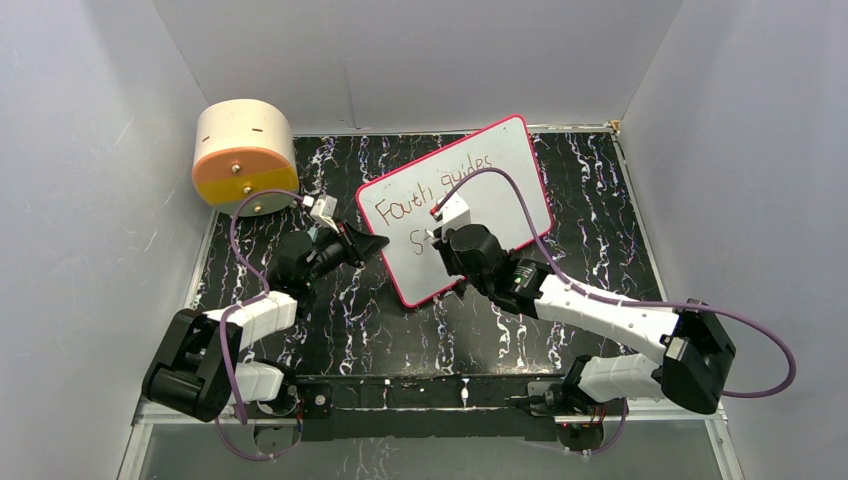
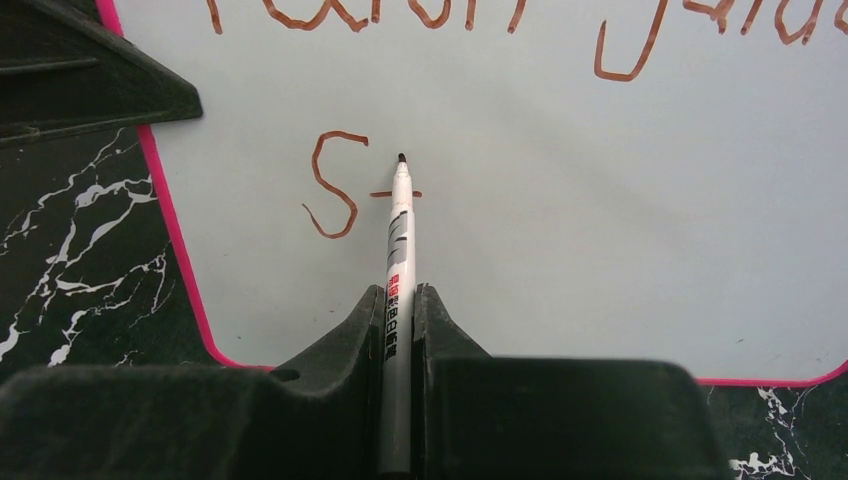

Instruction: Write a sentence on the whiteboard

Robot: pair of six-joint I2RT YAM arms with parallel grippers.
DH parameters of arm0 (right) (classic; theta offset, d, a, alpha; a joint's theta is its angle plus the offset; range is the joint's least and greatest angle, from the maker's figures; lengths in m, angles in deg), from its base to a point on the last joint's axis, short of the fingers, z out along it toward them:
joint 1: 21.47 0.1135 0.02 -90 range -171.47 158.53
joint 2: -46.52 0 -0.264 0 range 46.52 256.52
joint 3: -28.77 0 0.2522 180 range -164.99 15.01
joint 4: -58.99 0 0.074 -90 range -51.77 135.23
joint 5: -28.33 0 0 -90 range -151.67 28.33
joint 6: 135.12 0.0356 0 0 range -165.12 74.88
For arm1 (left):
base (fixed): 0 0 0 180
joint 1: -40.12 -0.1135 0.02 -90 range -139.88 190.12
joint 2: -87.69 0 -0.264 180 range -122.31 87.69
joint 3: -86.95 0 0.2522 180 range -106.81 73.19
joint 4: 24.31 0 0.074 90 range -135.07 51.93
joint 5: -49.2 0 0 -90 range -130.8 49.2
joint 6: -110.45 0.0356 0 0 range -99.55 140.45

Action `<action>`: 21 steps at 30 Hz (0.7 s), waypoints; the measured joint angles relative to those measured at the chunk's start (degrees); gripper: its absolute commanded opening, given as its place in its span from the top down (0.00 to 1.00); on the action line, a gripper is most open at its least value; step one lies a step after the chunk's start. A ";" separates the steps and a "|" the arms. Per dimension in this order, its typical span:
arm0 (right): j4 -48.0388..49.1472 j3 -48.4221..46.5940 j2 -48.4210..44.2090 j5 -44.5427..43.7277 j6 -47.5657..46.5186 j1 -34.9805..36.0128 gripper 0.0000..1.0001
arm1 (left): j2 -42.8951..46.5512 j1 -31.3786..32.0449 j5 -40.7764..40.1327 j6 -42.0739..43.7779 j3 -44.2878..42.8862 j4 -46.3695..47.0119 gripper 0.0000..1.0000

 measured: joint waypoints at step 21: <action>-4.11 -0.13 0.44 2.89 1.03 -0.55 1.00 | 0.00 0.00 -0.26 -0.04 0.00 -0.44 1.00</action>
